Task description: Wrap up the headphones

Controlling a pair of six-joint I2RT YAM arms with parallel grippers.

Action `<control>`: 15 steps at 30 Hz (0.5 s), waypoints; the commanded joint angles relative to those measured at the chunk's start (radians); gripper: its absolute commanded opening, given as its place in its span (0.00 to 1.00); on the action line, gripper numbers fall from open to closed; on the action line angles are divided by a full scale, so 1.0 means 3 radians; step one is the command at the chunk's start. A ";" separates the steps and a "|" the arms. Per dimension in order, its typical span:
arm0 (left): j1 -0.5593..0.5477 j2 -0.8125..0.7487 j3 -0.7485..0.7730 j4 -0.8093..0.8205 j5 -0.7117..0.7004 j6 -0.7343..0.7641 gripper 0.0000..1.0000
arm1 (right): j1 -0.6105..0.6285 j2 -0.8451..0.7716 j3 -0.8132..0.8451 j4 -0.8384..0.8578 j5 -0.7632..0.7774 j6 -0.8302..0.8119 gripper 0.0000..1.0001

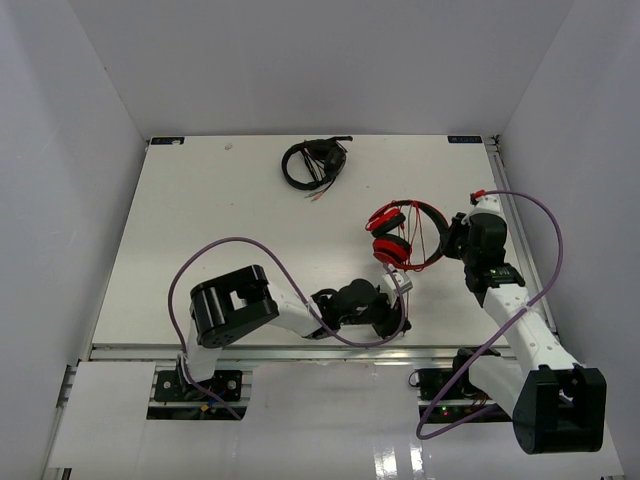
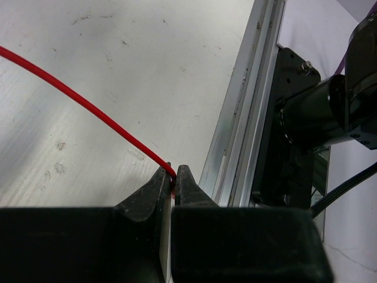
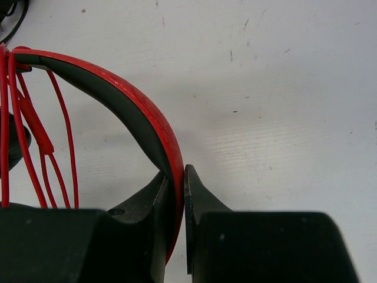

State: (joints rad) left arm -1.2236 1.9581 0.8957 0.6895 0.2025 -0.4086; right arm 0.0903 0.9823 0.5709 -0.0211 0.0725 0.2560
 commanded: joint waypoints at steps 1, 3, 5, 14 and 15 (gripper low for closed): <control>-0.0032 -0.0395 0.0087 -0.0385 0.0058 0.0198 0.11 | 0.0060 0.0106 0.0072 0.0420 0.0236 -0.0209 0.08; -0.0032 -0.0568 0.0100 -0.0550 0.0002 0.0303 0.11 | 0.0074 0.0217 0.0076 0.0444 0.0281 -0.0322 0.08; -0.0030 -0.0740 0.0148 -0.0741 -0.0059 0.0399 0.11 | 0.0112 0.0290 0.0076 0.0449 0.0225 -0.0433 0.08; 0.0043 -0.0855 0.0822 -0.2074 -0.0360 0.1038 0.12 | 0.0469 0.0424 0.0037 0.0475 0.0314 -0.0946 0.08; 0.0062 -0.0817 0.0924 -0.2205 -0.0411 0.1114 0.12 | 0.0489 0.0440 0.0031 0.0474 0.0311 -0.0958 0.08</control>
State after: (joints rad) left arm -1.2205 1.7177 1.0774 0.2548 0.1389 -0.1948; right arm 0.2150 1.1087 0.5709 0.0082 0.1475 0.0187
